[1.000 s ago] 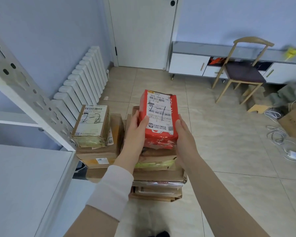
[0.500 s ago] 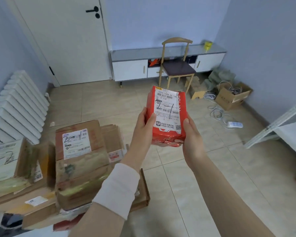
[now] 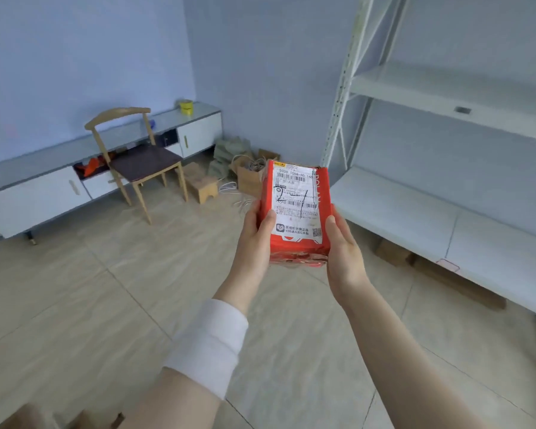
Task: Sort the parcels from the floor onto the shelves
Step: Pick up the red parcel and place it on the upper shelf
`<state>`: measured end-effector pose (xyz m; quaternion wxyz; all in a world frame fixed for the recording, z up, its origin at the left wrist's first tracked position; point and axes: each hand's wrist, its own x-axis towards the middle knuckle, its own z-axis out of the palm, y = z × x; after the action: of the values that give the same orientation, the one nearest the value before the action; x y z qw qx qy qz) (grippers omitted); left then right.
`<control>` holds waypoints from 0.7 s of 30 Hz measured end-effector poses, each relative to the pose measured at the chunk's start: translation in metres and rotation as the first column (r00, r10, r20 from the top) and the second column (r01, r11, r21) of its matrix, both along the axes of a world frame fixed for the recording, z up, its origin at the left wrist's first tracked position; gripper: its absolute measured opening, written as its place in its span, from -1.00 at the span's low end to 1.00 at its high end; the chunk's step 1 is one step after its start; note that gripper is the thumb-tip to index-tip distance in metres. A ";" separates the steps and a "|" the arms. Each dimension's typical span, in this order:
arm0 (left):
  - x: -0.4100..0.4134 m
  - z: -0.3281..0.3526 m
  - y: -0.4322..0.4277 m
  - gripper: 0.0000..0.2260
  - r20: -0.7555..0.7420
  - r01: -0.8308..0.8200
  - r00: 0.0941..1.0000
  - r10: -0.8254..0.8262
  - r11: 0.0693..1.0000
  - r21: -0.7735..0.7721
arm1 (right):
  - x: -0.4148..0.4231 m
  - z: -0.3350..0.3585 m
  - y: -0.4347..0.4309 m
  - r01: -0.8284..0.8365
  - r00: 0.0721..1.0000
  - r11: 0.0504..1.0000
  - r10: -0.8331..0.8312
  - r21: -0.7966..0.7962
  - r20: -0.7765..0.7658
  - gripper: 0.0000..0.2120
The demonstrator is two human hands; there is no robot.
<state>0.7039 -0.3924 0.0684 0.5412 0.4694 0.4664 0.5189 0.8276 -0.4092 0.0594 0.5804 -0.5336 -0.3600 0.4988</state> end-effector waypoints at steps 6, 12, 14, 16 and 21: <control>0.092 0.003 0.048 -0.65 0.023 0.251 0.967 -0.252 0.967 0.045 | 0.084 0.010 0.014 0.228 0.974 0.974 -0.228 0.014 -0.009 -0.58; 0.157 0.013 0.104 -0.62 -0.015 0.463 0.886 -0.464 0.881 0.099 | 0.136 0.026 0.046 0.407 0.913 0.912 -0.408 0.046 0.016 -0.59; 0.173 0.020 0.122 -0.59 0.005 0.513 0.857 -0.516 0.853 0.100 | 0.148 0.031 0.057 0.459 0.887 0.886 -0.461 0.067 0.012 -0.59; 0.188 0.026 0.138 -0.60 -0.008 0.552 0.832 -0.555 0.825 0.124 | 0.161 0.036 0.069 0.502 0.863 0.861 -0.505 0.083 0.016 -0.59; 0.224 0.032 0.170 -0.64 -0.010 0.639 0.762 -0.647 0.750 0.168 | 0.190 0.040 0.091 0.577 0.811 0.809 -0.584 0.113 0.037 -0.59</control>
<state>0.9283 -0.2223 0.1004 0.6579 0.6306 0.2197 0.3483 1.0174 -0.3180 0.0989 0.7171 -0.6065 -0.2235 0.2606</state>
